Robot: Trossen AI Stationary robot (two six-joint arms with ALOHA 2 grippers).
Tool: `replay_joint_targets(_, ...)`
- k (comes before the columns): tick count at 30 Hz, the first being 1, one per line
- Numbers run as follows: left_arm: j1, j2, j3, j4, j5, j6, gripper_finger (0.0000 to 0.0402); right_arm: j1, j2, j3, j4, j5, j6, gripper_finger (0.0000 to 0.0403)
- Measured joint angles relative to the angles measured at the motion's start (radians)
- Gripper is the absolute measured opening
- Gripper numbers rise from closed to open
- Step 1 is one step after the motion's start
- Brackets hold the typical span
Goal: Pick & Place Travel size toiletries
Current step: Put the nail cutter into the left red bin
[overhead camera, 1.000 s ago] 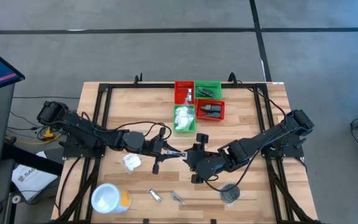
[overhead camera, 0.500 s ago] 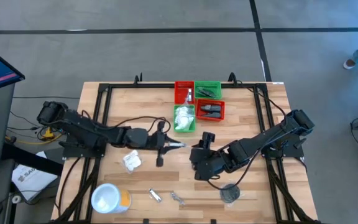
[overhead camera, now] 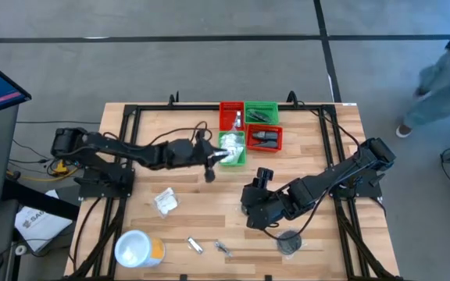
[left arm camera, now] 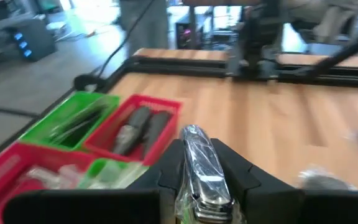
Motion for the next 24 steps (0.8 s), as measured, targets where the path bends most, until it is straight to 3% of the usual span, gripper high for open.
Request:
replay_joint_targets(11,0.195,0.115,0.000,0.107,0.021,-0.073,0.0044,-0.001,0.000,0.000,-0.001,-0.001,0.000,0.0208)
replay_joint_targets(24,0.335,0.213,0.035,0.223,0.088,-0.119,0.0044,-0.043,0.000,0.000,-0.001,0.000,-0.035,0.0192)
